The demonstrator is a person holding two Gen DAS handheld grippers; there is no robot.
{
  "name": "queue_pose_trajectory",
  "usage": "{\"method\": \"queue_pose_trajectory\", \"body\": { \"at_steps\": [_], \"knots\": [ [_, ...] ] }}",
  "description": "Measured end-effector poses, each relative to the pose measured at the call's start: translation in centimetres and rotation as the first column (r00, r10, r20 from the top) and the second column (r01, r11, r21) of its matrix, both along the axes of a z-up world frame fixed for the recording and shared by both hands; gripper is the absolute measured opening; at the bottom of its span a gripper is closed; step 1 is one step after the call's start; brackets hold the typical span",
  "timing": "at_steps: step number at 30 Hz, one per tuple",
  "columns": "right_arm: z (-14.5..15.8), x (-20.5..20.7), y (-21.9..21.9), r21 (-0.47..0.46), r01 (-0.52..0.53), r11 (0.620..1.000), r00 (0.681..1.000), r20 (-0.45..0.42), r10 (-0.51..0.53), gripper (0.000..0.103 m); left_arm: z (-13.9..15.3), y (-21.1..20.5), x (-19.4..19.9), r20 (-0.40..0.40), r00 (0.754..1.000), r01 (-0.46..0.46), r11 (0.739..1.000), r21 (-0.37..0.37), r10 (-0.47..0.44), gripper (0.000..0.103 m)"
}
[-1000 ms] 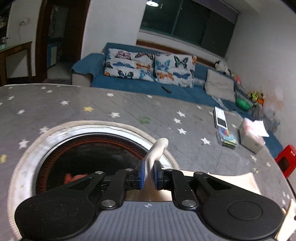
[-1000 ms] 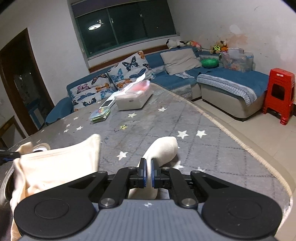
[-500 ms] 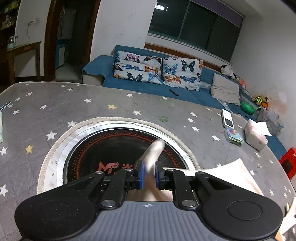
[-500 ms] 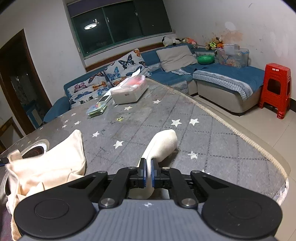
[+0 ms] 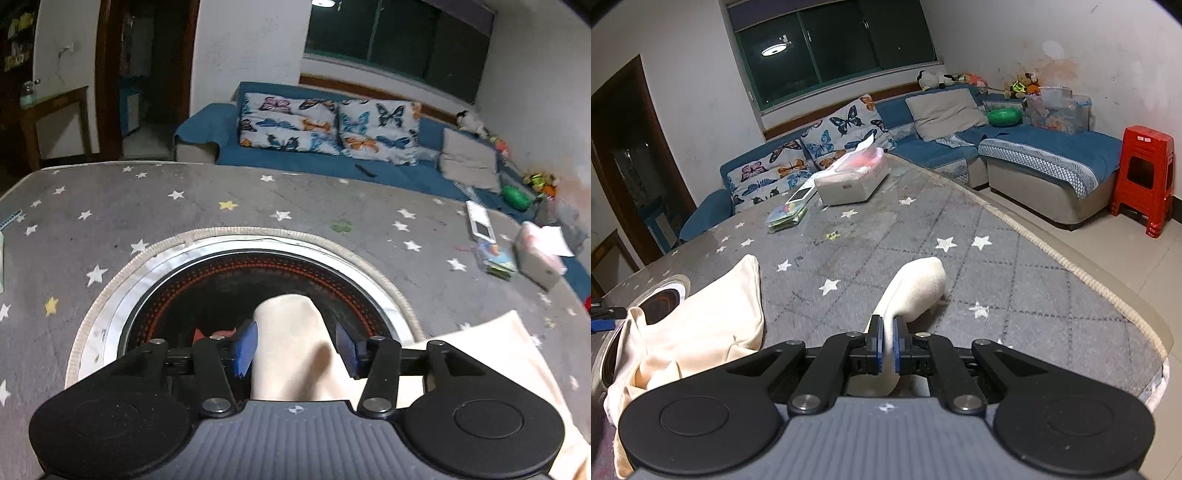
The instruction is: Fold clothes
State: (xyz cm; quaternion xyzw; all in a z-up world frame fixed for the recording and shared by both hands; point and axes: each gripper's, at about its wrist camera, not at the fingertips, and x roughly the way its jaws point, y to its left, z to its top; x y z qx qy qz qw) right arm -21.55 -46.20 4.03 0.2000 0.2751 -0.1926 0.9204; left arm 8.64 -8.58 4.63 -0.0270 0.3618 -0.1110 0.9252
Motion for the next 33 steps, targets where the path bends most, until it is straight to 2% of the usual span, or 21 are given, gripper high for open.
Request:
{"method": "queue_pose_trajectory", "body": {
  "at_steps": [2,5,6,7,8,10,18,24,29,33],
  "knots": [
    [0.2,0.0,-0.1,-0.005,0.002,1.0,1.0,0.003,-0.002,0.006,-0.3,-0.6,0.7,-0.005,1.0,-0.012,1.0,0.016,0.012,0.059],
    [0.6,-0.1,-0.2,-0.019,0.008,1.0,1.0,0.007,-0.008,0.006,-0.9,-1.7,1.4,0.006,1.0,-0.026,0.996,0.088,0.025,0.056],
    [0.7,-0.1,-0.2,-0.022,0.008,1.0,1.0,0.01,-0.008,0.007,-1.2,-1.8,1.8,-0.004,1.0,-0.025,0.994,0.103,0.025,0.04],
    [0.9,-0.1,-0.3,-0.024,0.008,1.0,1.0,0.013,-0.008,0.008,-1.4,-1.6,2.0,-0.019,1.0,-0.023,0.995,0.098,0.025,0.017],
    [1.0,-0.1,-0.3,-0.027,0.009,1.0,1.0,0.015,-0.009,0.008,-1.6,-1.2,2.1,-0.035,0.999,-0.024,0.996,0.081,0.027,0.011],
    [1.2,-0.3,-0.5,-0.032,0.012,0.999,1.0,0.022,-0.012,0.008,-1.6,-0.4,2.1,-0.052,0.998,-0.028,0.998,0.049,0.03,0.007],
    [1.4,-0.1,-0.2,-0.033,-0.013,0.999,0.999,0.033,0.014,0.008,2.4,4.4,-2.2,0.048,0.996,-0.066,0.994,-0.091,0.07,0.006],
    [1.7,1.1,1.4,-0.044,-0.1,0.994,0.994,0.035,0.102,0.008,5.9,8.7,-7.4,0.128,0.987,-0.067,0.978,-0.199,0.094,0.006],
    [2.0,2.6,3.3,-0.064,-0.201,0.978,0.979,0.015,0.202,0.013,7.6,12.3,-12.4,0.181,0.976,-0.079,0.972,-0.22,0.121,0.006],
    [2.2,3.4,5.3,-0.078,-0.289,0.954,0.957,0.0,0.29,0.017,7.7,15.1,-15.1,0.173,0.968,-0.137,0.964,-0.23,0.179,0.006]
  ]
}}
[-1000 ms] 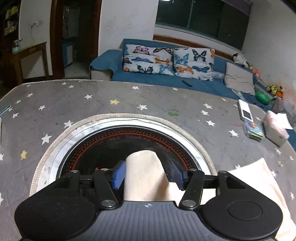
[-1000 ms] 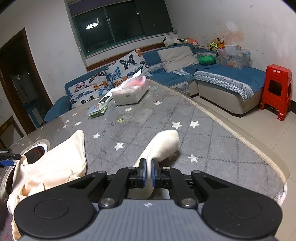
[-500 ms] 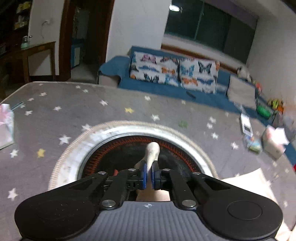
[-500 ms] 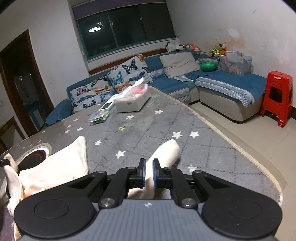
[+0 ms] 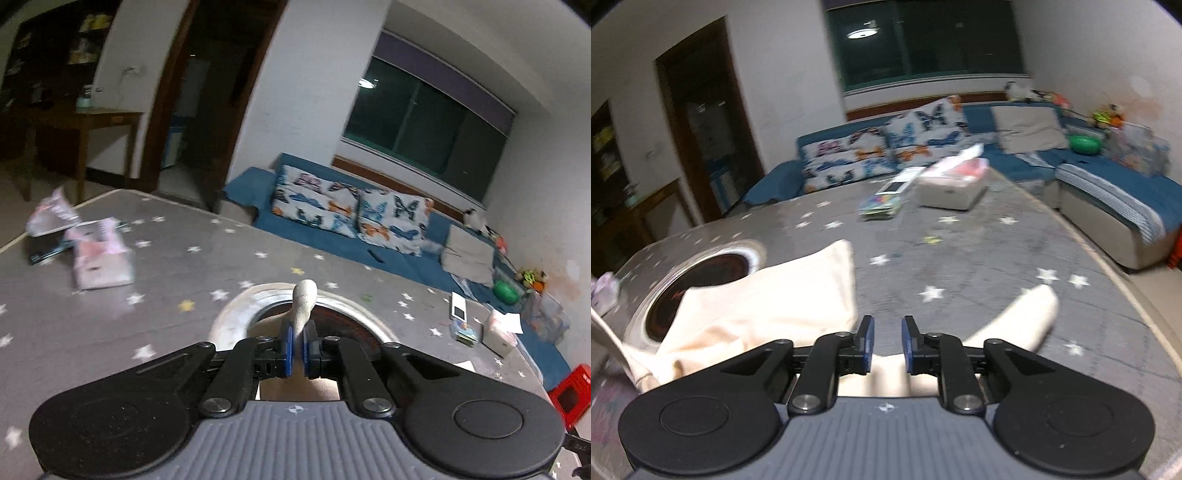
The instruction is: Fold clothes
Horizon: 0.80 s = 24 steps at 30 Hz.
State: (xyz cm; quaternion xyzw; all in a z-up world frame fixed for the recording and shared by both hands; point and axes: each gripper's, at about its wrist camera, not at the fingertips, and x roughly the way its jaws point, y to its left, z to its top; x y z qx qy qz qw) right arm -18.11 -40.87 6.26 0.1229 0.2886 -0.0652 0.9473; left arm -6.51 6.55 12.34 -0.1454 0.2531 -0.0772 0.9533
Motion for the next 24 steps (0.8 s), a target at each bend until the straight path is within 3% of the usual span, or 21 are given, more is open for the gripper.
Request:
{"method": "queue_pose_trajectory", "body": {
  "at_steps": [8,11,18,20,22,24],
  "knots": [
    [-1.5,0.1,2.4,-0.022,-0.114,0.993,0.988,-0.11,0.111,0.019,-2.4,4.5,-2.5,-0.082,0.987,-0.135,0.99,0.034,0.137,0.006],
    [-2.1,-0.6,2.6,-0.051,-0.124,0.991,0.98,-0.164,0.114,0.019,-4.1,5.6,-2.4,-0.132,0.972,-0.181,0.979,0.092,0.192,0.006],
    [-1.2,-1.9,0.3,-0.066,-0.025,0.998,0.989,-0.15,0.015,0.019,-6.4,6.9,-2.5,-0.225,0.945,-0.211,0.969,0.13,0.236,0.012],
    [-0.7,-1.7,-0.9,-0.064,0.022,0.998,0.992,-0.124,-0.03,0.019,-6.3,7.0,-2.7,-0.222,0.943,-0.22,0.966,0.136,0.246,0.019],
    [-0.2,-1.2,-2.0,-0.069,0.058,0.996,0.993,-0.1,-0.065,0.019,-5.9,7.1,-2.8,-0.209,0.943,-0.233,0.961,0.148,0.261,0.036],
    [0.2,-0.4,-2.8,-0.074,0.081,0.994,0.993,-0.08,-0.087,0.019,-5.5,7.2,-2.9,-0.196,0.942,-0.246,0.956,0.157,0.274,0.041]
  ]
}}
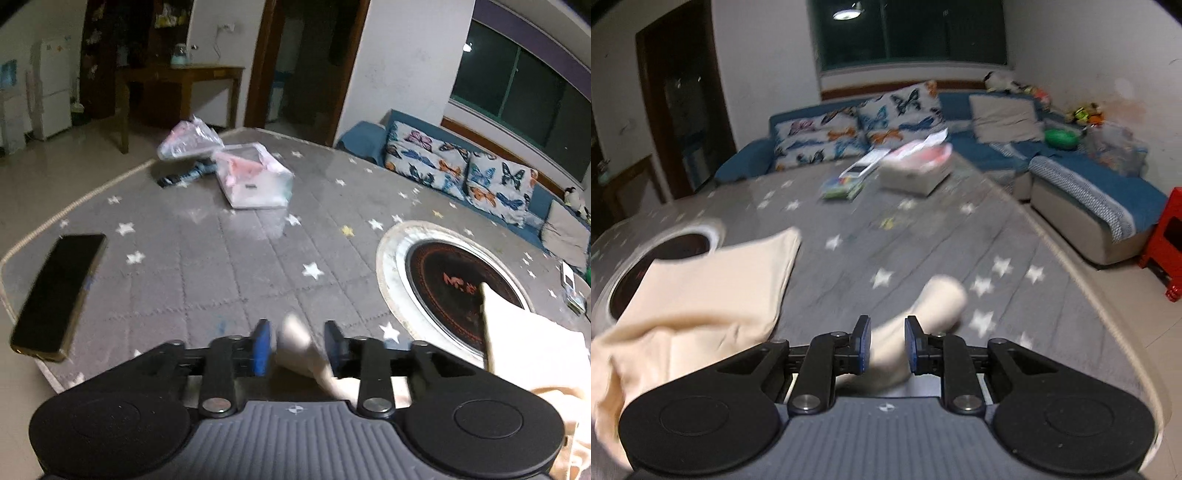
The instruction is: Fold clothes
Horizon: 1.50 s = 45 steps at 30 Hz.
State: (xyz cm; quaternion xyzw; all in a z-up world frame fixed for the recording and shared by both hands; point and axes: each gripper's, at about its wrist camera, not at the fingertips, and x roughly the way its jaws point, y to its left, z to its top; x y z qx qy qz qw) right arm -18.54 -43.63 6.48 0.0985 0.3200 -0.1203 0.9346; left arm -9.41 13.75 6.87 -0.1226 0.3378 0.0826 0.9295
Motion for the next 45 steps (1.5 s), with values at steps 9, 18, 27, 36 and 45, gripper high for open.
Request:
{"method": "queue_pose_trajectory", "body": {
  "at_steps": [9,18,27,36,45],
  "knots": [
    [-2.5,4.4,-2.4,-0.003,0.051,0.999,0.995,-0.08,-0.051,0.021,0.9,-0.7,0.7,0.018,1.0,0.02,1.0,0.003,-0.02,0.047],
    [-4.4,6.1,-1.6,-0.066,0.071,0.995,0.992,-0.1,-0.078,0.032,0.9,-4.1,2.4,0.03,0.991,0.132,0.991,-0.025,-0.131,0.049],
    [-4.2,5.7,-2.2,-0.082,0.073,0.994,0.991,-0.11,-0.082,0.006,0.5,-11.5,3.2,0.049,0.92,0.391,0.917,-0.078,-0.388,0.05],
    [-1.3,3.1,-2.5,-0.055,0.093,0.994,0.995,0.039,-0.091,0.003,0.5,-22.4,2.3,0.077,0.697,0.716,0.689,-0.107,-0.713,0.05],
    [1.5,-2.4,-3.2,-0.03,0.154,0.988,0.981,0.127,-0.149,0.003,-0.3,-30.9,0.9,0.095,0.441,0.893,0.426,-0.146,-0.892,0.054]
  ]
}}
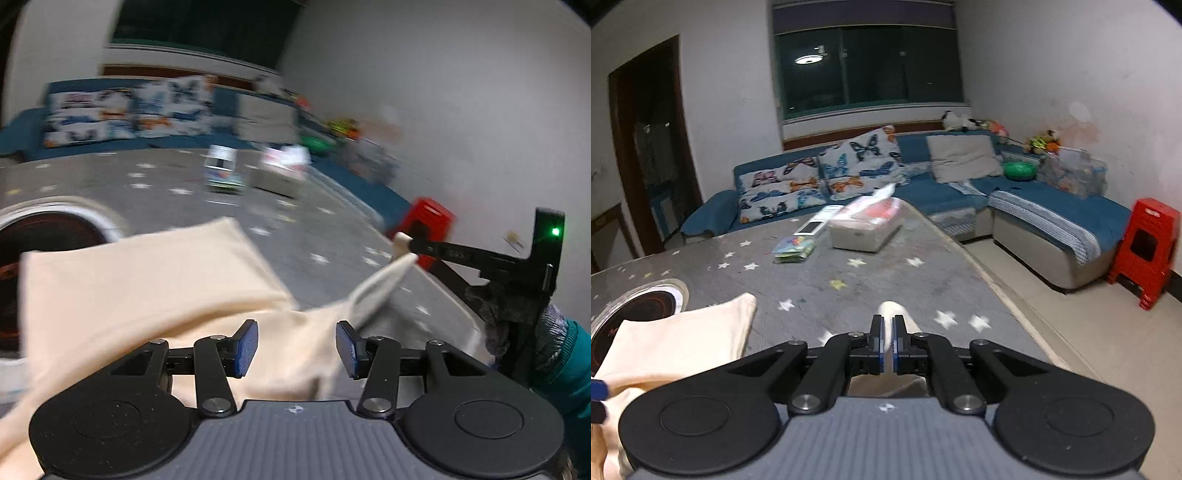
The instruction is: Fold clothes
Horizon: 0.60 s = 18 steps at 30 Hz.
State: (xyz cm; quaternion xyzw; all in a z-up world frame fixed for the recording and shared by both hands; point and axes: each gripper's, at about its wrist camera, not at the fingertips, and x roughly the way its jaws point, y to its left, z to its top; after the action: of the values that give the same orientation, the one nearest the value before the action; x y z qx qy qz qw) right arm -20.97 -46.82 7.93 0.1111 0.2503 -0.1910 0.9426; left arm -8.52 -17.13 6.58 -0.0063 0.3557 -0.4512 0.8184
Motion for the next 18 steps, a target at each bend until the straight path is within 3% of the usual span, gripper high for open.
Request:
{"method": "queue_pose_trajectory", "body": {
  "at_steps": [5,9,14,18],
  "knots": [
    [-1.9,-3.2,-1.4,0.046,0.094,0.995,0.993,-0.08,-0.09,0.003,-1.7,-2.8,-0.9,-0.043,0.994,0.1,0.994,0.032,-0.099,0.054],
    [-2.6,-4.5,-2.1,0.025,0.155,0.988,0.982,-0.113,-0.151,0.005,-3.2,-3.9,-1.4,-0.107,0.981,0.172,0.983,0.06,-0.165,0.054],
    [-2.1,-3.9,-1.7,0.021,0.083,0.996,0.992,-0.095,-0.08,0.008,-3.7,-4.2,-2.2,-0.137,0.969,0.215,0.974,0.068,-0.204,0.054],
    [-3.4,-1.8,-0.9,0.059,0.001,0.998,0.99,-0.14,0.007,0.009,-2.7,-2.8,-1.4,-0.125,0.979,0.169,0.985,0.043,-0.163,0.054]
  ]
}}
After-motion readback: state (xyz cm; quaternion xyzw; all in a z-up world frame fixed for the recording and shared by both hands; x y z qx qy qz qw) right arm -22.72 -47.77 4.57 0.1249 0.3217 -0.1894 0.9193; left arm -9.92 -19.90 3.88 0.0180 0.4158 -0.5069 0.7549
